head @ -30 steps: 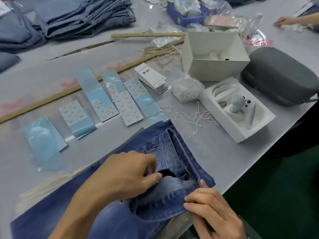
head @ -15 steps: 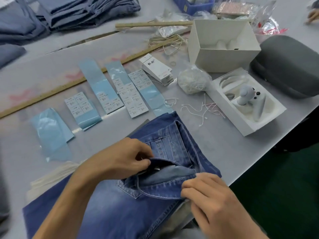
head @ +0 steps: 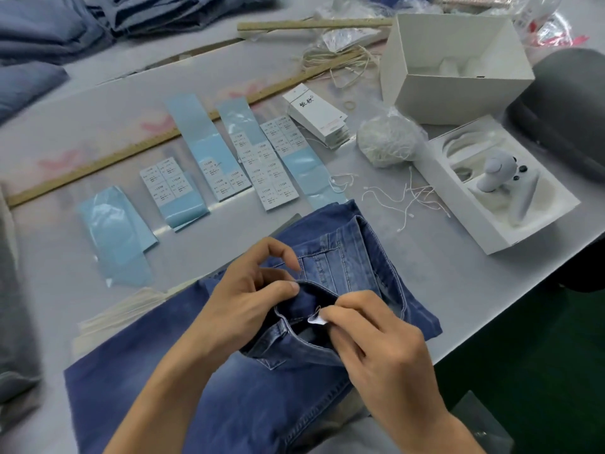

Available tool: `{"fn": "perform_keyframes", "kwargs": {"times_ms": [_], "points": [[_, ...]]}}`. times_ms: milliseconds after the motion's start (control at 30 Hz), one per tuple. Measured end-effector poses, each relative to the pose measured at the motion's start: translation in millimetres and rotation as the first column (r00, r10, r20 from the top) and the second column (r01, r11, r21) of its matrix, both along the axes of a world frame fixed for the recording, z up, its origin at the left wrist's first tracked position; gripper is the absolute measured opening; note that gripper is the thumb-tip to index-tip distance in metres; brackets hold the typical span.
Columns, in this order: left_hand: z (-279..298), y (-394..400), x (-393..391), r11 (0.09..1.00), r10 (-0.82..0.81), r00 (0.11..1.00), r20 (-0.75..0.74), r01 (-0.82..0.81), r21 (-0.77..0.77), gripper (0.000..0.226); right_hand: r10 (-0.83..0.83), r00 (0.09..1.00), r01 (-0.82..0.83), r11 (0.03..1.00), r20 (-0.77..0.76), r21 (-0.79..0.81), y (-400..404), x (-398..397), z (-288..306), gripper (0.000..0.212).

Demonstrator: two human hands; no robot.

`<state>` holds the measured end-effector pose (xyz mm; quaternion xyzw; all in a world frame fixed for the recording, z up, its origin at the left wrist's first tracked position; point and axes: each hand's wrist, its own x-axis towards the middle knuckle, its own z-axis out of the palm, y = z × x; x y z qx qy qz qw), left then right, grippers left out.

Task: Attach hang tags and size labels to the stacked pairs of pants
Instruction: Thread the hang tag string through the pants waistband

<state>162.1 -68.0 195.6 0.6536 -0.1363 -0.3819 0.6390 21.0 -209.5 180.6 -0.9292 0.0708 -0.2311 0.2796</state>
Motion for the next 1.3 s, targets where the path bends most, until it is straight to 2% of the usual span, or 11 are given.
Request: {"fn": "perform_keyframes", "kwargs": {"times_ms": [133, 300, 500, 567, 700, 833, 967, 1033, 1100, 1167, 1300], "points": [[-6, 3, -4, 0.998, 0.049, 0.999, 0.010, -0.049, -0.039, 0.016, -0.055, 0.976, 0.047, 0.998, 0.210, 0.044, 9, -12, -23, 0.005], [-19, 5, -7, 0.996, 0.078, 0.997, 0.008, -0.078, -0.046, 0.014, -0.120, 0.944, 0.128, 0.992, 0.308, -0.006, 19, -25, -45, 0.010], [-18, 5, -10, 1.000, -0.025, 0.983, 0.180, 0.026, 0.001, 0.029, -0.166, 0.980, 0.129, 0.949, 0.110, 0.288, 18, -19, -21, 0.006], [-15, 4, -10, 1.000, -0.021, 0.983, 0.181, 0.020, 0.011, 0.028, -0.269, 0.960, 0.267, 0.818, -0.071, 0.509, 16, -16, -8, 0.019], [-8, 2, -8, 0.999, -0.029, 0.985, 0.172, 0.024, 0.032, 0.030, -0.302, 0.904, 0.409, 0.404, -0.303, 0.818, -1, -8, 10, 0.021], [-1, -1, -5, 0.996, -0.069, 0.983, 0.173, 0.058, 0.067, 0.032, -0.205, 0.920, 0.385, 0.307, -0.334, 0.870, -15, -1, 18, 0.018], [0, 0, -2, 0.992, -0.101, 0.978, 0.182, 0.086, 0.087, 0.035, -0.177, 0.956, 0.288, 0.442, -0.232, 0.849, -14, -5, 19, 0.014], [1, 2, -2, 0.991, -0.120, 0.975, 0.188, 0.105, 0.088, 0.037, -0.140, 0.987, 0.151, 0.682, -0.075, 0.716, -11, -11, 17, 0.012], [2, 6, -2, 0.975, -0.213, 0.945, 0.250, 0.188, 0.121, 0.043, -0.032, 0.999, 0.021, 0.940, 0.027, 0.339, -10, -21, 12, 0.008], [0, 11, -2, 0.919, -0.378, 0.857, 0.351, 0.301, 0.253, 0.061, 0.045, 0.998, -0.047, 0.998, 0.037, 0.050, -11, -31, 3, 0.006], [7, 10, -10, 0.711, -0.663, 0.584, 0.468, 0.297, 0.637, 0.079, 0.051, 0.998, -0.049, 0.998, 0.042, -0.046, -13, -41, -9, 0.005]]}}
